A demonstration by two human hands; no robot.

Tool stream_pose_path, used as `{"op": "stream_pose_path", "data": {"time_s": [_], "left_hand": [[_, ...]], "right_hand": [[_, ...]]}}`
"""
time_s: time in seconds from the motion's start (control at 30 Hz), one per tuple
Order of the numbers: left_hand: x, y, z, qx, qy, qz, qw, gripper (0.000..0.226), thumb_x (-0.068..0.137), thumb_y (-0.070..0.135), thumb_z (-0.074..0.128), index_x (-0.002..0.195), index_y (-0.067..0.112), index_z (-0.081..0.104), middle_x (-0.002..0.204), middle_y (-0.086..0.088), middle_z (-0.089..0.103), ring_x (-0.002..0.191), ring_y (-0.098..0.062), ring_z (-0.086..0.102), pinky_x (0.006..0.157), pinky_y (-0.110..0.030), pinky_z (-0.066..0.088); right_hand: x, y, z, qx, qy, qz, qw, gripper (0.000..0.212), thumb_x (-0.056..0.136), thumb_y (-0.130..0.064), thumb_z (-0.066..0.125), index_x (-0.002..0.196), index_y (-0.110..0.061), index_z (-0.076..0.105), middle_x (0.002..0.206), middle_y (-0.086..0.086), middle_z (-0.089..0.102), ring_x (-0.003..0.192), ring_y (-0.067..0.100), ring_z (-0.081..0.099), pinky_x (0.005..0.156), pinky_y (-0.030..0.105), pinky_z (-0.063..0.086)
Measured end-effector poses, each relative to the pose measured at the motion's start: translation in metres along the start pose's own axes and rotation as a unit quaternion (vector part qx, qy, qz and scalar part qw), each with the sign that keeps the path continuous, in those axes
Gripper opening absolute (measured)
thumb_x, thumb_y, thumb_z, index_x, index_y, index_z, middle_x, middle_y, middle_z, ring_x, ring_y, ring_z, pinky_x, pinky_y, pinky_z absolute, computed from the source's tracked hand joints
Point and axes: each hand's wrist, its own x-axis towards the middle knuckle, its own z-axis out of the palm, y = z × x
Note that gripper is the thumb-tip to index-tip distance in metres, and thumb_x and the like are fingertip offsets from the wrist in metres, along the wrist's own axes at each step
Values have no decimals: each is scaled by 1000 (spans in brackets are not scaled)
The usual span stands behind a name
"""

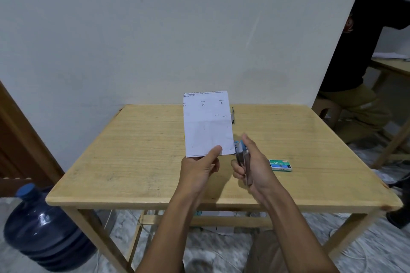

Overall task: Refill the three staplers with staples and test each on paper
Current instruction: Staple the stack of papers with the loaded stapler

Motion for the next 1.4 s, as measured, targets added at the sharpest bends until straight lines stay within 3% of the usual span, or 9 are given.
{"op": "stream_pose_path", "data": {"time_s": [0.1, 0.23, 0.37, 0.5, 0.7, 0.83, 1.03, 1.23, 1.4], "left_hand": [[-1, 1, -1, -4, -21, -17, 1000, 10, 83, 8, 74, 93, 9, 72, 73, -8, 58, 55, -17, 47, 61, -32, 43], [-1, 3, -2, 7, -52, -61, 997, 16, 86, 10, 71, 100, 4, 67, 63, 0, 59, 53, -15, 50, 57, -28, 44], [8, 10, -15, -10, -41, -97, 994, 33, 91, 22, 66, 116, 1, 61, 76, -8, 59, 57, -17, 57, 58, -29, 45], [21, 16, -23, 53, -36, -75, 995, 16, 93, 20, 65, 99, 6, 71, 88, -10, 69, 64, -18, 58, 64, -31, 48], [55, 13, 11, 131, -19, -42, 990, 14, 93, 18, 63, 85, 8, 70, 64, 7, 64, 55, -15, 55, 67, -30, 52], [96, -6, 58, 167, -14, -41, 985, 14, 94, 16, 62, 83, 9, 67, 66, -2, 58, 52, -15, 55, 56, -27, 49], [156, -40, 120, 232, 9, -73, 970, 12, 92, 10, 59, 83, 5, 65, 70, -13, 62, 53, -23, 54, 54, -28, 49], [201, -69, 148, 383, 29, -57, 922, 9, 86, 7, 53, 78, 12, 53, 77, -11, 57, 64, -25, 54, 58, -27, 44], [210, -76, 157, 540, -6, 14, 842, 23, 90, 17, 56, 111, 8, 55, 106, -3, 57, 98, -26, 58, 71, -30, 40]], "right_hand": [[3, -3, -1, -42, 36, -13, 998, 49, 77, -68, 66, 97, -23, 72, 68, 5, 43, 43, 10, 30, 51, 32, 20], [8, -13, -3, -114, 65, -26, 991, 24, 90, -35, 68, 88, -13, 59, 52, -5, 32, 43, 10, 26, 44, 24, 26], [13, -19, -13, -119, 81, -37, 989, 17, 91, -27, 68, 83, -16, 57, 52, -8, 28, 42, 9, 24, 46, 25, 25], [12, -24, -25, -147, 72, -34, 986, 24, 92, -27, 67, 79, -16, 51, 50, -8, 29, 43, 10, 25, 46, 25, 27], [12, -33, -42, -203, 192, -65, 958, 29, 91, -38, 61, 95, -10, 64, 65, -5, 43, 54, 10, 36, 53, 25, 35], [20, -41, -67, -204, 234, -78, 947, 42, 90, -38, 60, 103, 2, 57, 67, -1, 33, 56, 13, 30, 54, 30, 31], [44, -57, -97, -200, 247, -62, 946, 30, 91, -33, 62, 88, -4, 54, 61, -1, 30, 49, 14, 28, 42, 23, 29], [75, -73, -129, -214, 243, -15, 946, 17, 88, -28, 60, 84, -16, 49, 58, -2, 33, 50, 15, 30, 53, 32, 30], [91, -78, -140, -210, 242, -18, 947, 11, 88, -23, 57, 86, -15, 50, 59, 0, 33, 50, 15, 30, 51, 32, 29]]}}
